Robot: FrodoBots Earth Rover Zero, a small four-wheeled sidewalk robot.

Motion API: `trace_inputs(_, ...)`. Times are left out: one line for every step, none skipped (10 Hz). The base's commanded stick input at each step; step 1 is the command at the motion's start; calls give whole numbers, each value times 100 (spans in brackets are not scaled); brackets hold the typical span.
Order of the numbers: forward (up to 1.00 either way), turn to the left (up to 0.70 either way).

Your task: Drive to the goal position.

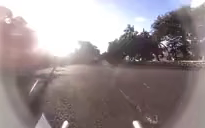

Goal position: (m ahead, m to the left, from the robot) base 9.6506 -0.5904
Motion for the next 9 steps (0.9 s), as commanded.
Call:
trace_inputs(70,-28)
trace_inputs(70,-2)
trace_inputs(70,-1)
trace_inputs(70,0)
trace_inputs(70,0)
trace_inputs(70,0)
trace_inputs(70,0)
trace_inputs(70,-6)
trace_inputs(70,-14)
